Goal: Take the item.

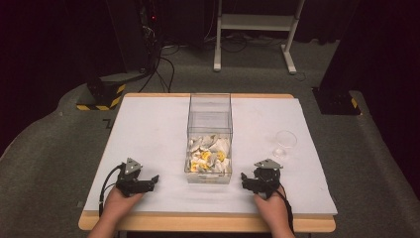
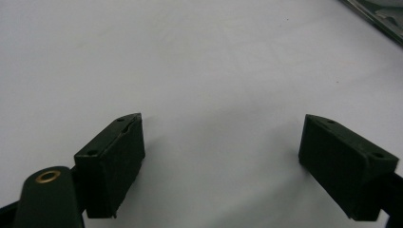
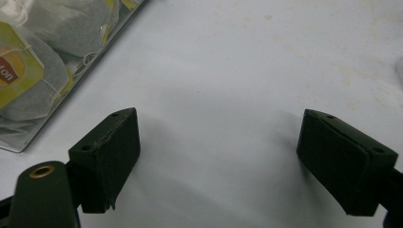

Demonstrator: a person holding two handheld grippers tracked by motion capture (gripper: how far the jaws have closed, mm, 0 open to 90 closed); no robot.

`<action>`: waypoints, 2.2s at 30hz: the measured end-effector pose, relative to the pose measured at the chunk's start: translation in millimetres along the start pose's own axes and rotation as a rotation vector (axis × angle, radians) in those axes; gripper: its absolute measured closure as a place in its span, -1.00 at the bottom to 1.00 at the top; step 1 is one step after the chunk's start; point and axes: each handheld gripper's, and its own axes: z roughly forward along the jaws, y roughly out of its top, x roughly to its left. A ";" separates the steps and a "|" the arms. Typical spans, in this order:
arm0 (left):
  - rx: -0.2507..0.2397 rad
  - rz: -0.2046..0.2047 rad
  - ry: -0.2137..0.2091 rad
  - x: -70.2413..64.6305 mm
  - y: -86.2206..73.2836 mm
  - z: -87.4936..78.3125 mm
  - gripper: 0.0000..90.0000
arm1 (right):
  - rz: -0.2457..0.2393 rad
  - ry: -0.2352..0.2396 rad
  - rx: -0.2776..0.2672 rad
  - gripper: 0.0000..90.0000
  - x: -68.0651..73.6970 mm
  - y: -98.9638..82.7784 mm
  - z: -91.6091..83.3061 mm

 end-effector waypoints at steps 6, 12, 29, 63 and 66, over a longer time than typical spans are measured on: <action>0.000 0.001 0.002 -0.2 0.0 -0.1 -0.65 | 0.002 0.002 0.000 -0.68 -0.2 0.1 0.0; 0.002 -0.003 0.008 -0.4 0.1 0.1 -0.67 | 0.000 0.002 0.002 -0.68 -0.1 0.2 0.1; 0.007 -0.002 0.006 0.3 0.5 0.1 -0.68 | -0.032 0.044 -0.020 -0.69 -0.7 5.1 -7.5; 0.005 0.001 0.007 0.1 0.5 0.3 -0.68 | -0.059 0.106 -0.136 -0.60 5.5 19.9 -32.1; 0.005 0.001 0.007 0.2 0.5 0.3 -0.68 | -0.065 0.107 -0.151 -0.60 6.0 22.3 -35.3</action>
